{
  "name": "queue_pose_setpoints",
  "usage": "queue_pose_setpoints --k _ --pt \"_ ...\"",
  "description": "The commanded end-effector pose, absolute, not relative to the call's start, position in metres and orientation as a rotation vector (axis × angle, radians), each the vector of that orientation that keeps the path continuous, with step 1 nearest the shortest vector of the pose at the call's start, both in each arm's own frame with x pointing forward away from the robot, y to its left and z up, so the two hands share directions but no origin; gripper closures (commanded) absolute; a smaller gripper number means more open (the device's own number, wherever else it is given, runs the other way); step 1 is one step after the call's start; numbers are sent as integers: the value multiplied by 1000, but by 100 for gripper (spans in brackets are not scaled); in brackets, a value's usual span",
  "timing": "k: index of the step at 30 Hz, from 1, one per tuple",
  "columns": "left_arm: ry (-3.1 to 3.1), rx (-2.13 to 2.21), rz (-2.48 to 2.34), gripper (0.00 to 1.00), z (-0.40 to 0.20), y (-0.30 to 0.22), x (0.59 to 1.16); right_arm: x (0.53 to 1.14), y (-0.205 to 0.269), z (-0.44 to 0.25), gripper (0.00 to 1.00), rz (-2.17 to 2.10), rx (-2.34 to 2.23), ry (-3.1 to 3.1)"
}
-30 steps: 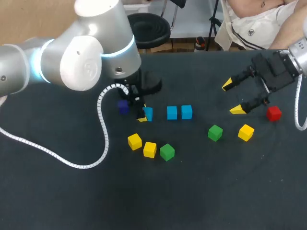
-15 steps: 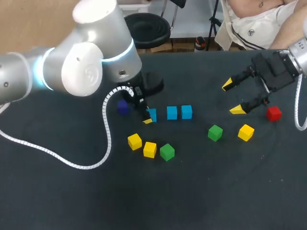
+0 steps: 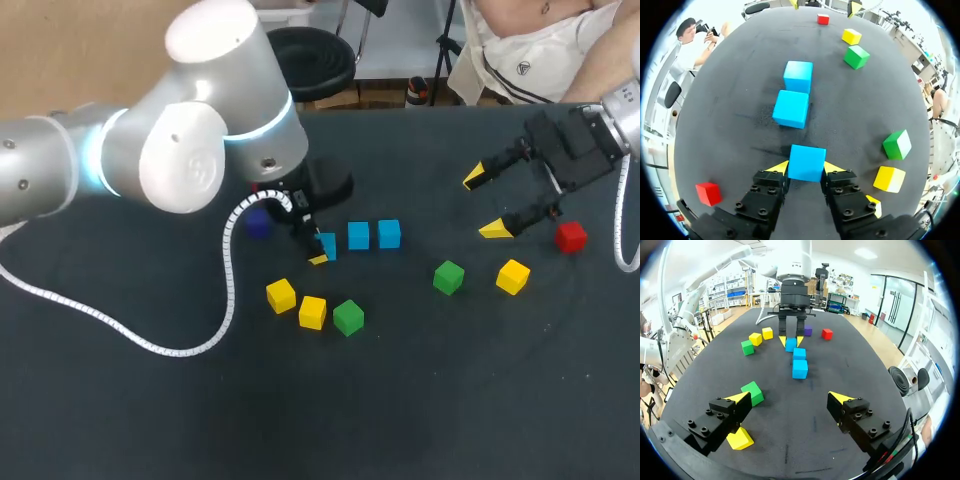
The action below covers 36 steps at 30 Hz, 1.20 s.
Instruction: Place the blue cubes, place green cubes on the blue cubes, place the yellow cubes on the green cubes, then place the red cubes on the yellow cubes, and place purple cube on the red cubes.
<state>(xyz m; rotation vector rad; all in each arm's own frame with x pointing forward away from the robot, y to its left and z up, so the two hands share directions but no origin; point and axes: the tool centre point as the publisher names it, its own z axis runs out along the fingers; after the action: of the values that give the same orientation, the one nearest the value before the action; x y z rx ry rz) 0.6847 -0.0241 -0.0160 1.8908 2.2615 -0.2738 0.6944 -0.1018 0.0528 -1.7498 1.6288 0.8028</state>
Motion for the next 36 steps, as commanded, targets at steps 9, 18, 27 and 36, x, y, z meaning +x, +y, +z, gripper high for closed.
queue_pose_setpoints --k 9,18,27,36 --pt "2258 1877 -234 100 -18 -27 702 694 -102 53 0 803 -1749 1627" --pt "2229 1899 -256 100 -21 -30 711 694 -102 53 0 803 -1749 1627" --pt "2235 1930 -252 100 -24 -29 714 694 -102 53 0 803 -1749 1627" --pt "2236 1961 -236 100 -15 -24 708 694 -102 53 0 803 -1749 1627"
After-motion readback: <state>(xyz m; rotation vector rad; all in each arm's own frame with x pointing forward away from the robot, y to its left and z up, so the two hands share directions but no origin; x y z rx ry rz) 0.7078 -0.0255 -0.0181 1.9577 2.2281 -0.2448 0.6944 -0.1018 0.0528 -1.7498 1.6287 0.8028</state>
